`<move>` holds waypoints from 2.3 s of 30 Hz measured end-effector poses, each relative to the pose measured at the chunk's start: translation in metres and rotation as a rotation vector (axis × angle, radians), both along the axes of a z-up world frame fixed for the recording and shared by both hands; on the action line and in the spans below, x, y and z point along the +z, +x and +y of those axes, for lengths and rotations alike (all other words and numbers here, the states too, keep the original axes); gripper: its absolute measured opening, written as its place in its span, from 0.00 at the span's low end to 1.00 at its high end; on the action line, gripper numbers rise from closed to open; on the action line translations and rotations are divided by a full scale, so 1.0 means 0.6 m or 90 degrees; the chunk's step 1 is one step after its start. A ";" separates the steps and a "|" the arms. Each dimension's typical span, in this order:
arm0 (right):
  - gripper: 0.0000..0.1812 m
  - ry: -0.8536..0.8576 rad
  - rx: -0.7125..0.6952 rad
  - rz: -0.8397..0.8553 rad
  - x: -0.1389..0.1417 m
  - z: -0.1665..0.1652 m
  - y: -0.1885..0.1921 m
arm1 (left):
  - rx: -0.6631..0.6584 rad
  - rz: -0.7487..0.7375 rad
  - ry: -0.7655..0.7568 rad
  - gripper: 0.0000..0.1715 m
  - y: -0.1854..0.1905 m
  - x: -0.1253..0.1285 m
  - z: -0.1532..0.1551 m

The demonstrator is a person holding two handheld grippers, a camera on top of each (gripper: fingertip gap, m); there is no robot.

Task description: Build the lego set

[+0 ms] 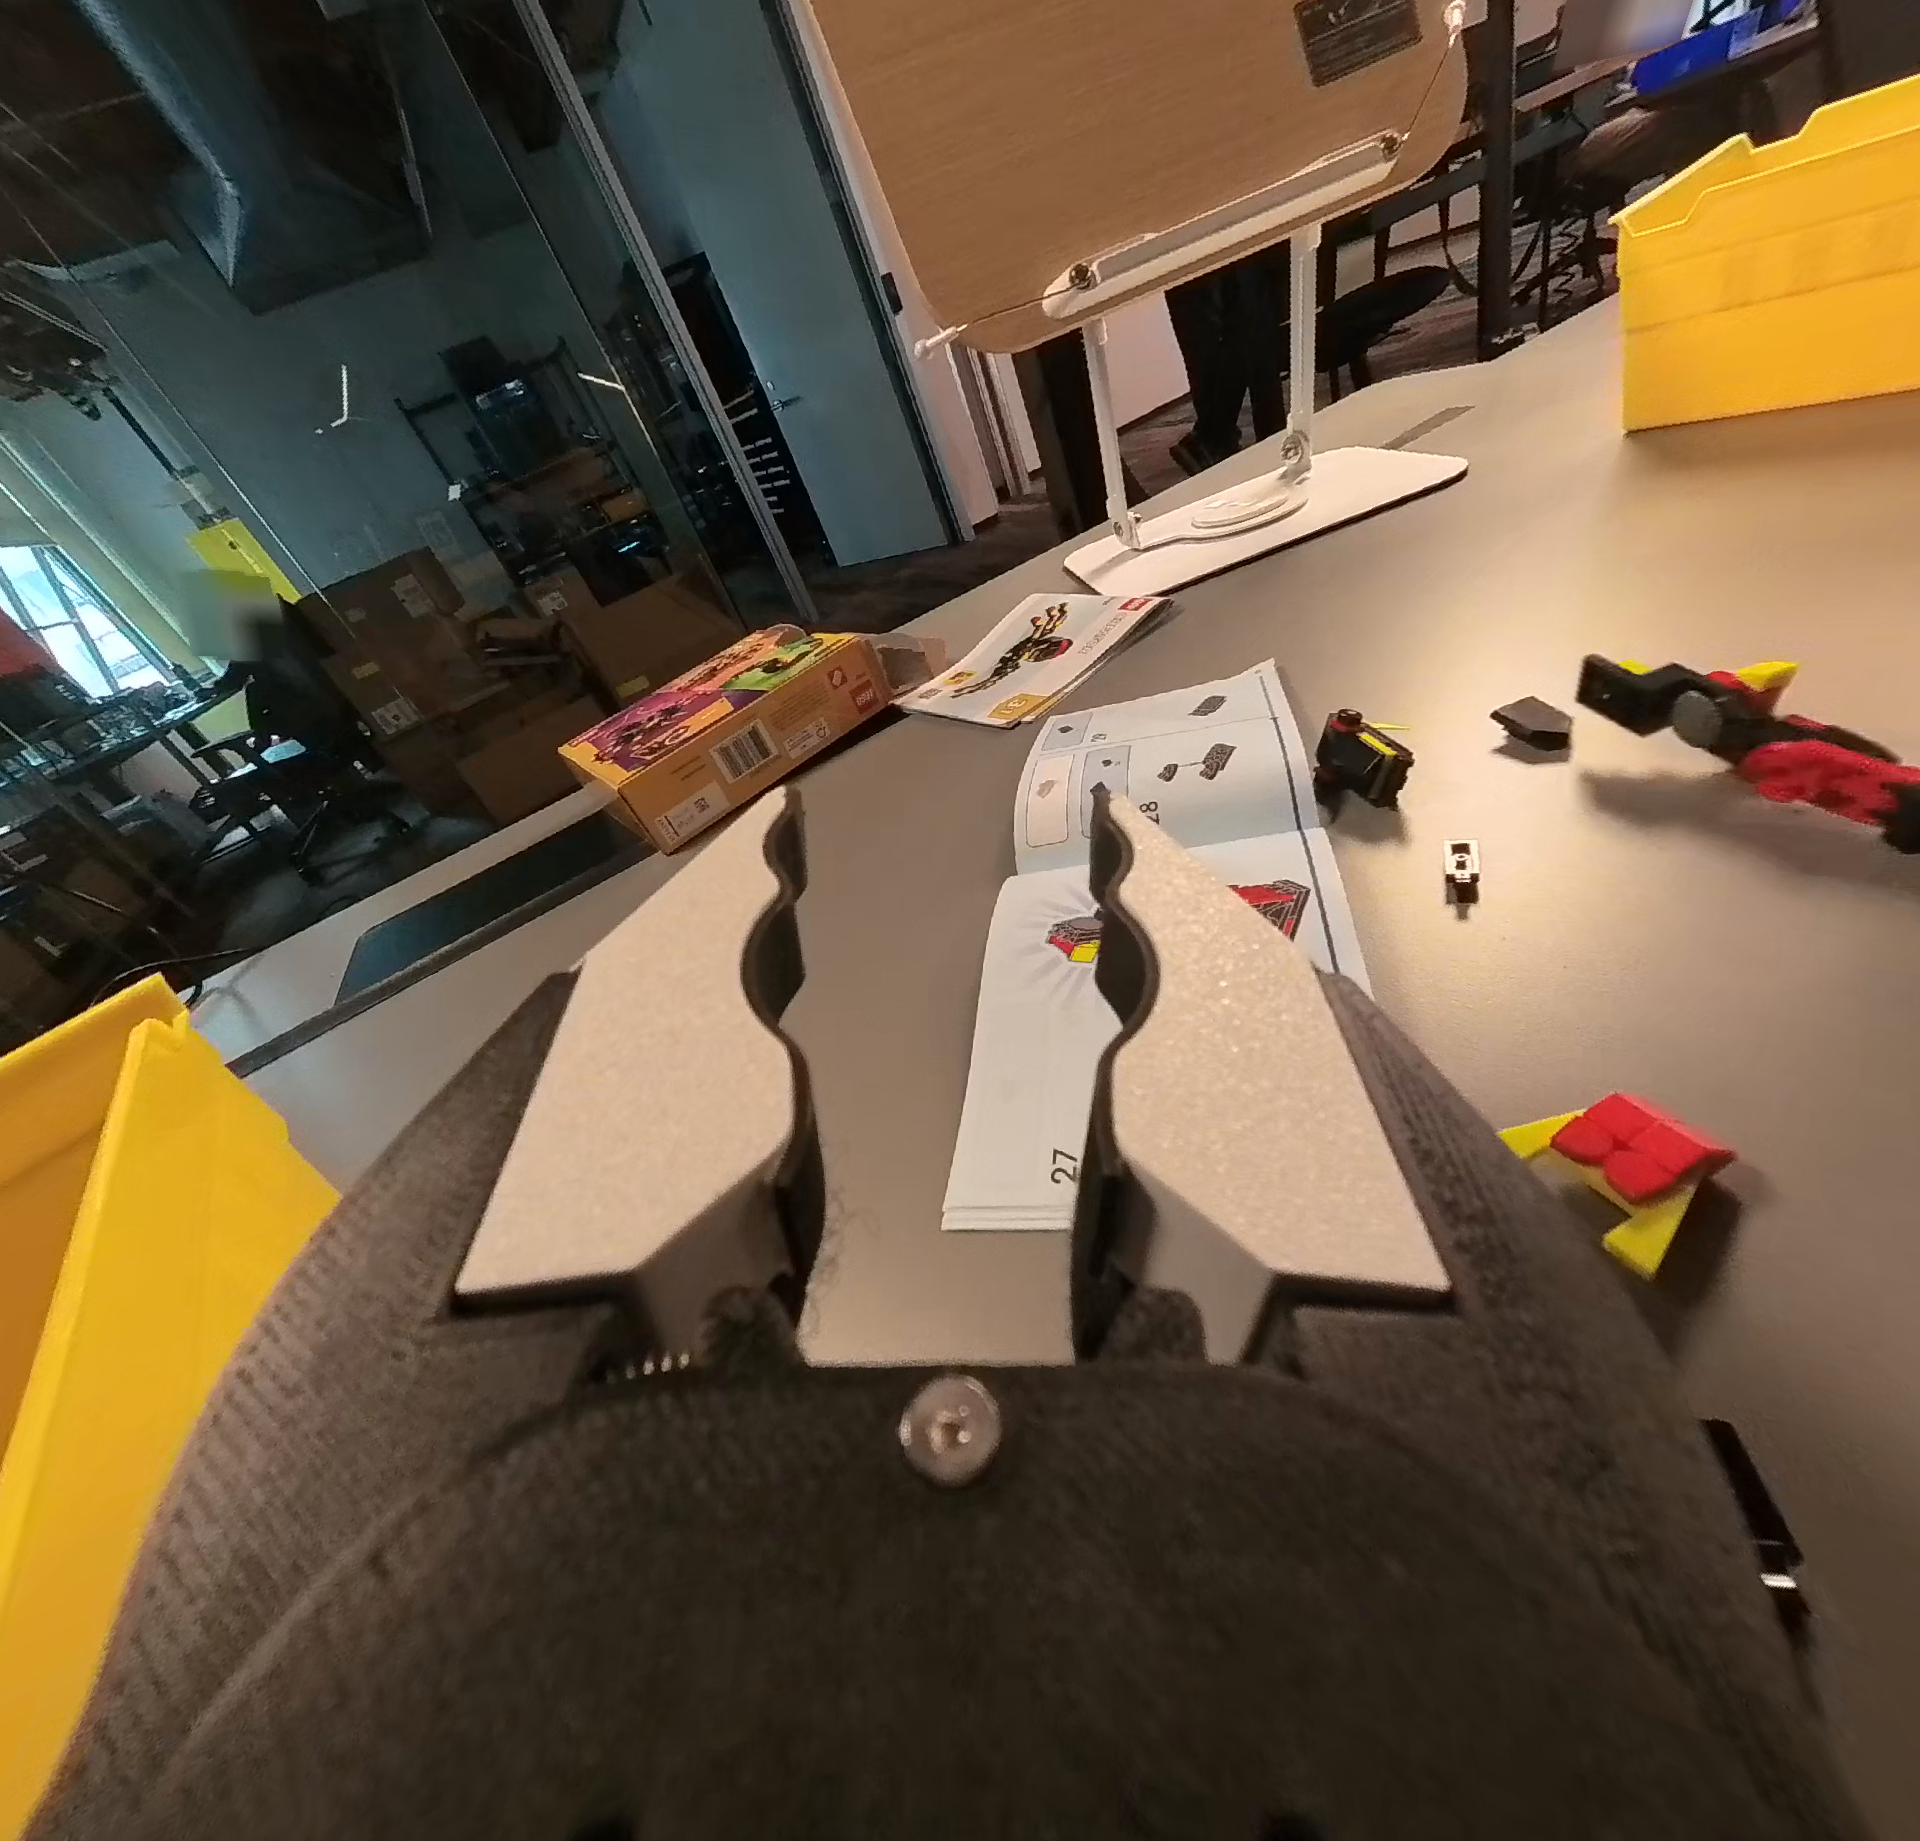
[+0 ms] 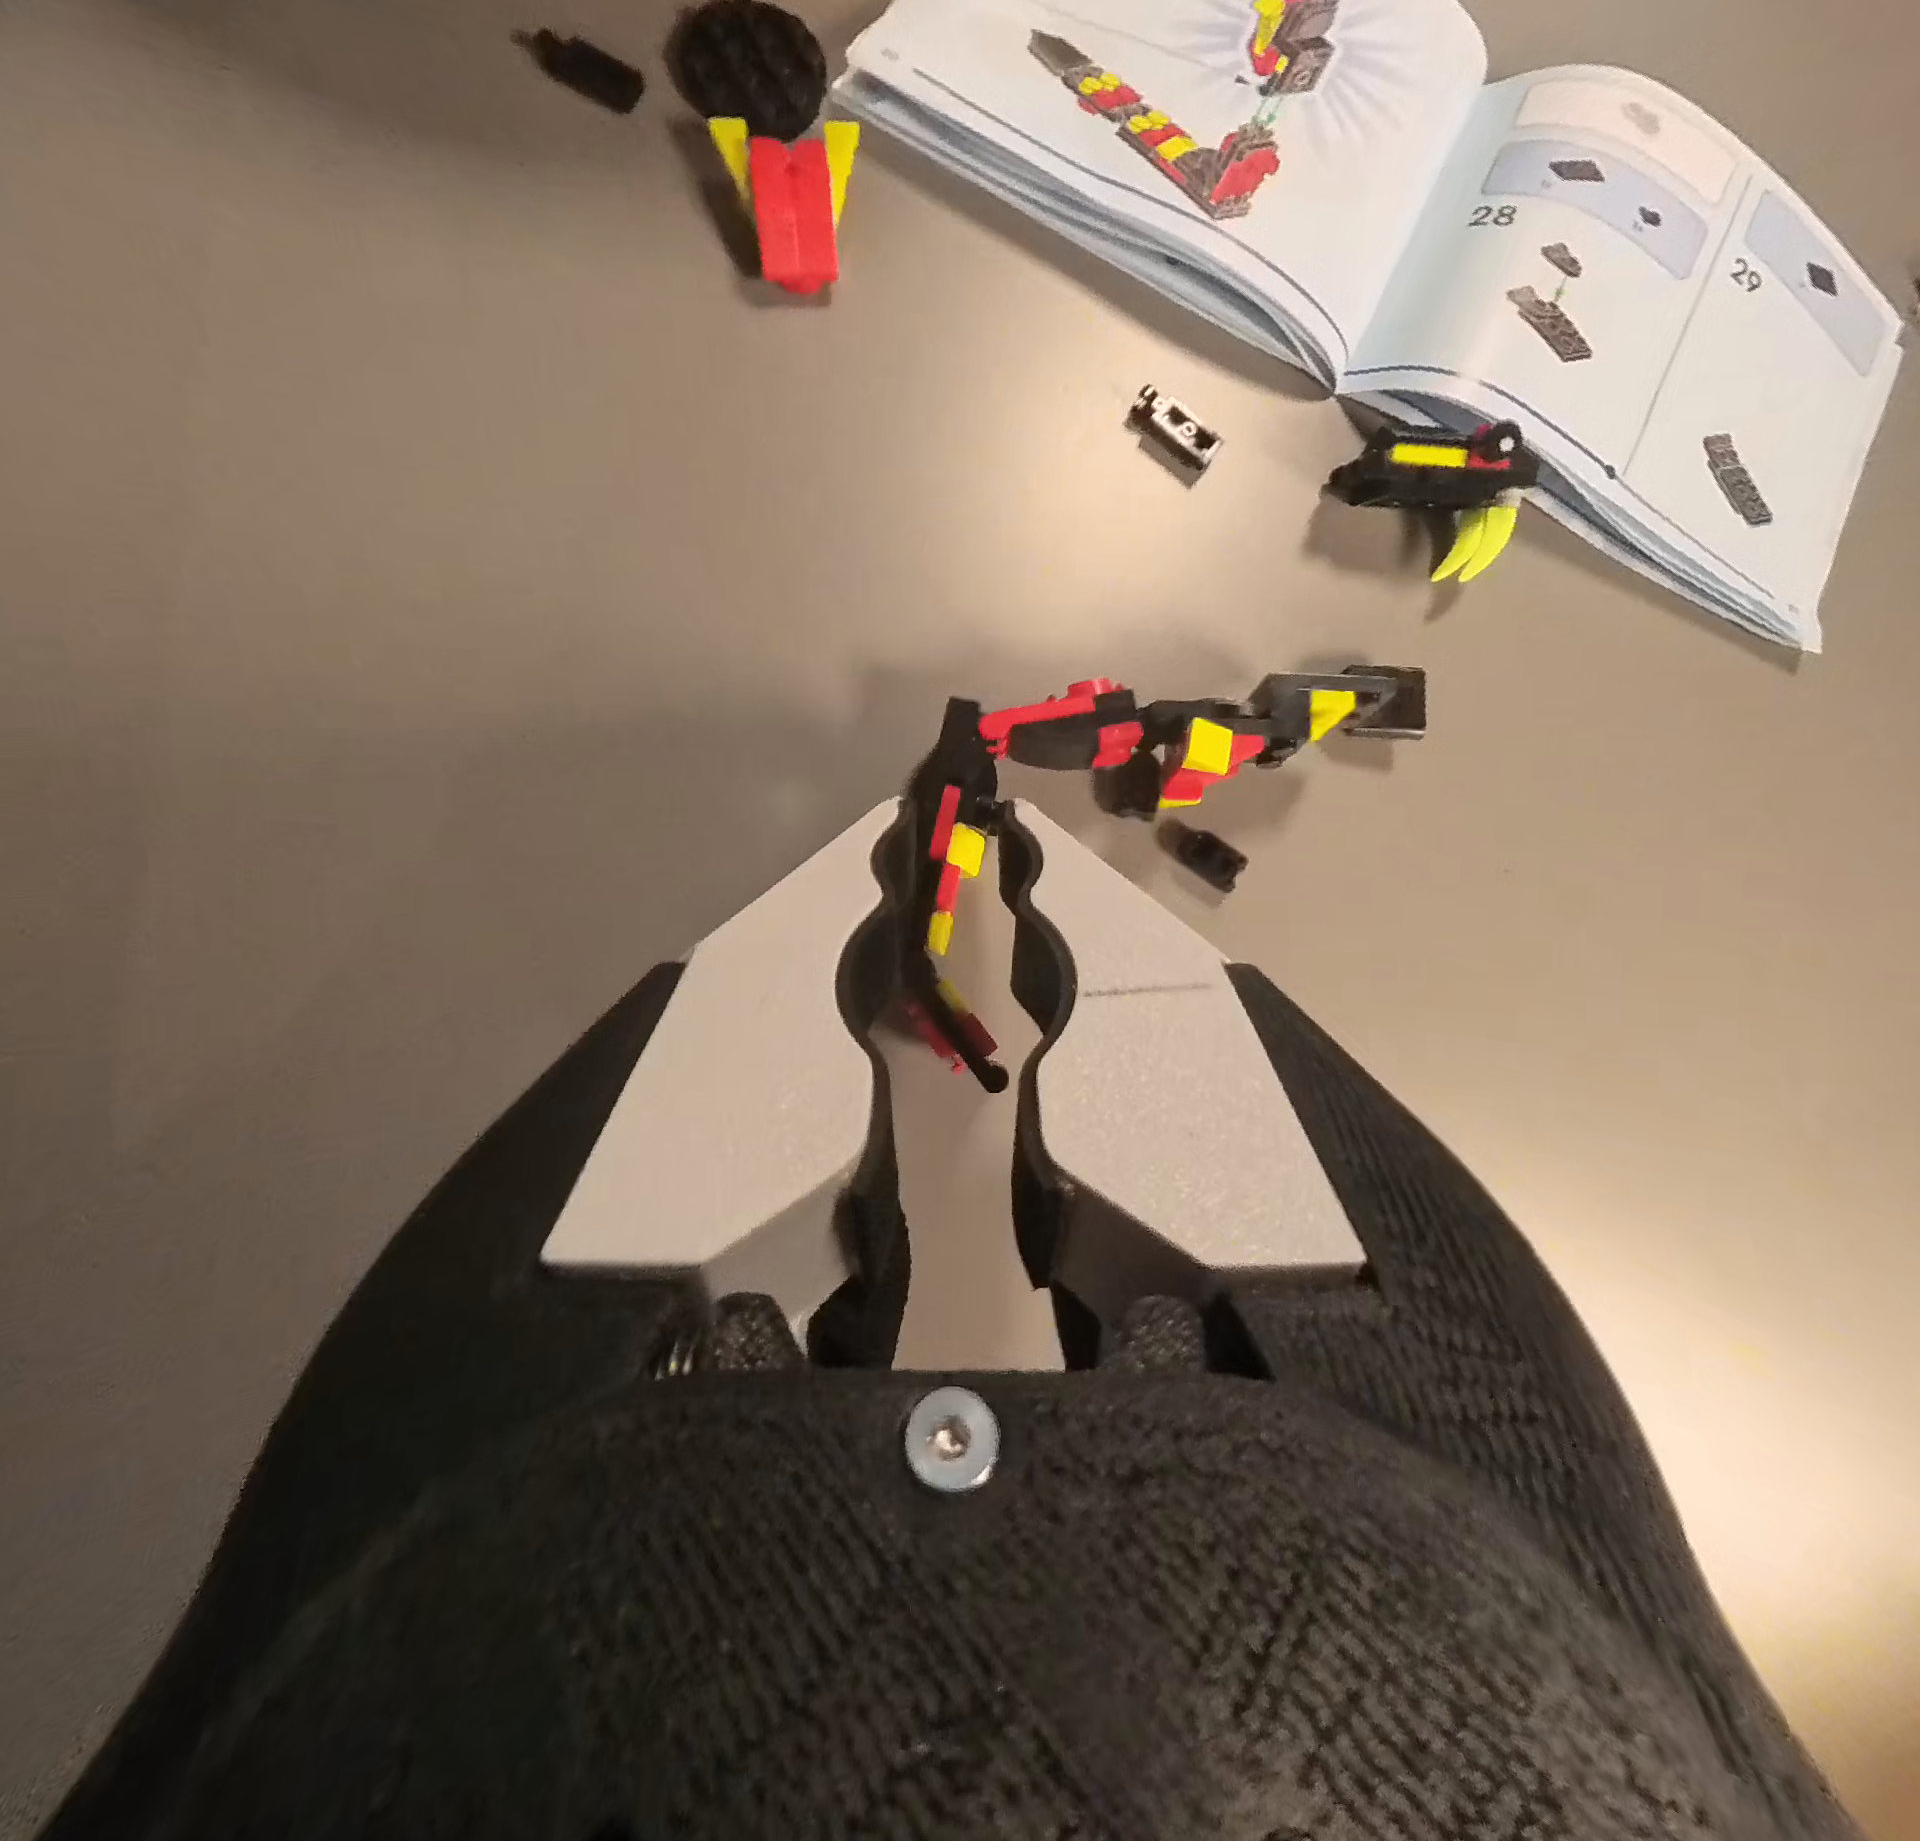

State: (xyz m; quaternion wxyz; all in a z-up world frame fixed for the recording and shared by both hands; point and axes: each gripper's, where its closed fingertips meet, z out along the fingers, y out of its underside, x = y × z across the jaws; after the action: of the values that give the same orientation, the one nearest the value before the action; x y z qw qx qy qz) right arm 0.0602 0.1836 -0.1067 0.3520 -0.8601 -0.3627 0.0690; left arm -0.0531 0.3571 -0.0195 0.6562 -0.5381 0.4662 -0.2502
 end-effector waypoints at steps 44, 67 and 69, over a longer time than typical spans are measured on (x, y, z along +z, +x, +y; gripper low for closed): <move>0.07 -0.062 0.048 -0.076 -0.020 -0.033 -0.014 | 0.013 -0.017 -0.007 0.32 -0.010 0.007 0.008; 0.06 0.481 0.311 0.182 0.118 0.044 -0.092 | 0.017 -0.029 -0.024 0.31 -0.014 0.008 0.013; 0.06 0.513 0.300 0.184 0.122 0.049 -0.089 | 0.017 -0.028 -0.025 0.31 -0.013 0.007 0.013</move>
State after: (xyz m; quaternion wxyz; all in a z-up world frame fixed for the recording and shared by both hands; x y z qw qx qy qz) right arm 0.0069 0.2129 -0.0334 0.6786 -0.5315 -0.4925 0.1199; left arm -0.0611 0.3650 -0.0153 0.6587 -0.5513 0.4396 -0.2625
